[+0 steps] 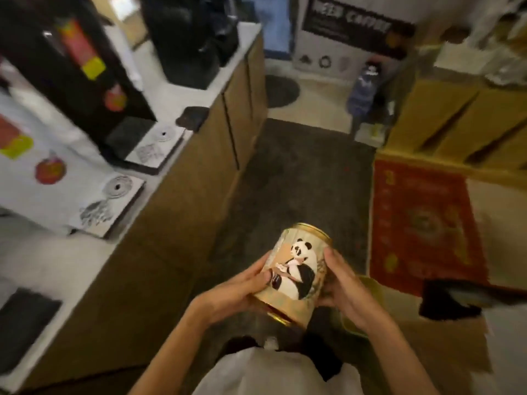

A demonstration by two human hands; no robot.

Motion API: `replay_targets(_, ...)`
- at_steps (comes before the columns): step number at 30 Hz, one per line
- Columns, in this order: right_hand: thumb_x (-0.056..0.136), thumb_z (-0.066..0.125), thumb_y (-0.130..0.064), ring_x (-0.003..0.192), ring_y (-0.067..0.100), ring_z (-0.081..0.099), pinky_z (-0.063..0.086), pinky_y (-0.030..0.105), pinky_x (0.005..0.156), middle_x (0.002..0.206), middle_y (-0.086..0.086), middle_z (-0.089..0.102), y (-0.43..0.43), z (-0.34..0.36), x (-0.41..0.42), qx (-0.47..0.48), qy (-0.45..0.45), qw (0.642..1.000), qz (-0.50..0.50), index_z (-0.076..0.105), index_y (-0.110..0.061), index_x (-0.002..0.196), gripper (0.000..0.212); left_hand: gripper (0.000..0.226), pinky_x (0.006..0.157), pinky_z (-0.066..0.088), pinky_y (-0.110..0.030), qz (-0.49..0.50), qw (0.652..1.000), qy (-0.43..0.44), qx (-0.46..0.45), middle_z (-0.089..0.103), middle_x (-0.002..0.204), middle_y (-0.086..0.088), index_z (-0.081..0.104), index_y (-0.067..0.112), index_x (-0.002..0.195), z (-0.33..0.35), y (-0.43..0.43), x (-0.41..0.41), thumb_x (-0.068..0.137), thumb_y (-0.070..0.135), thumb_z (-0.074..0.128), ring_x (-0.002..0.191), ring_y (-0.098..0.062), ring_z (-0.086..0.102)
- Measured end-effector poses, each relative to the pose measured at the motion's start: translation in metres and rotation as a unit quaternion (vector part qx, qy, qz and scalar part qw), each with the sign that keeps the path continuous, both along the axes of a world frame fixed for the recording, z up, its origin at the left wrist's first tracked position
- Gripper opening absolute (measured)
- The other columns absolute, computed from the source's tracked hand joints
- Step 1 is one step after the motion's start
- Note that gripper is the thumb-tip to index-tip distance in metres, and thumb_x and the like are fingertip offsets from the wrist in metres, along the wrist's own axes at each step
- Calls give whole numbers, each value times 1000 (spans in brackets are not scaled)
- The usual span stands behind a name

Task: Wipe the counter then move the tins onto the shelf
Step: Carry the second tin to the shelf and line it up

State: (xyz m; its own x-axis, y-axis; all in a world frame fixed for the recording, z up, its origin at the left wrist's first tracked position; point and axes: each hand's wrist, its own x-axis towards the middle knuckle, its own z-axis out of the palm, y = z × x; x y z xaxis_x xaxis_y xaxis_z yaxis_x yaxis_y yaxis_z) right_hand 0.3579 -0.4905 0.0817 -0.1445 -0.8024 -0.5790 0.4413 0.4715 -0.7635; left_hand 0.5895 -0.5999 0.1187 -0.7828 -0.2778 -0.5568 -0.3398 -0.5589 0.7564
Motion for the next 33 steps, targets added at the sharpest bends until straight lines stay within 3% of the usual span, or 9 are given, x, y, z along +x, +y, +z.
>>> replay_targets(4,81,62,-69,112,27,69,57,62,81,128,3,68,-149,59,34,-112,36,980,162,56,-42,129,55,112,110,47,-40,90,986,-16,-143,45,152,12,7,48,153,79,-69,61,67,65,77,133,-12,54)
replay_targets(9,75,61,-75,108,23,71,60,49,85,125,-2,70,-323,197,106,-318,93,887,322,41,-51,135,68,107,96,49,-11,225,923,-41,-308,34,145,37,-9,71,137,184,-147,124,73,53,75,125,12,51)
replay_targets(15,82,56,-68,102,8,72,61,21,67,115,-16,72,-465,352,194,-507,86,745,424,46,-60,126,46,115,114,43,-38,383,784,-74,-482,35,150,35,-2,84,126,300,-210,174,62,53,88,135,0,49)
replay_targets(18,74,62,-70,93,-1,72,60,18,64,104,-24,74,-507,430,248,-593,75,673,436,52,-70,107,34,116,97,47,-9,411,701,-115,-571,41,135,52,-2,78,134,363,-235,213,69,41,87,125,17,49)
replay_targets(21,54,68,-83,112,1,66,60,31,82,126,-24,64,-541,497,308,-676,75,595,429,37,-60,130,85,121,95,38,3,409,593,-193,-667,37,138,52,-9,58,148,423,-264,263,75,33,85,126,23,43)
replay_targets(24,52,76,-77,124,9,58,56,41,95,142,-17,52,-577,549,373,-728,101,541,407,25,-58,135,100,97,87,40,6,394,524,-254,-711,47,126,51,10,66,138,472,-303,316,78,39,81,115,26,50)
replay_targets(27,57,81,-69,135,23,44,44,53,107,153,-3,36,-615,583,450,-722,122,544,408,17,-57,139,105,84,69,43,7,396,533,-290,-690,55,116,34,19,52,135,511,-349,387,83,27,79,98,29,55)
replay_targets(31,70,80,-57,112,23,58,54,54,92,145,5,45,-670,596,566,-660,168,567,464,30,-42,136,84,40,72,55,-8,431,585,-345,-594,68,106,23,52,53,113,529,-414,481,83,41,77,94,7,67)
replay_targets(33,71,82,-51,111,28,57,53,59,90,140,8,49,-698,593,623,-634,186,571,488,33,-37,135,82,34,75,55,-11,442,571,-383,-576,69,103,26,55,49,108,520,-446,528,82,45,77,93,4,66)
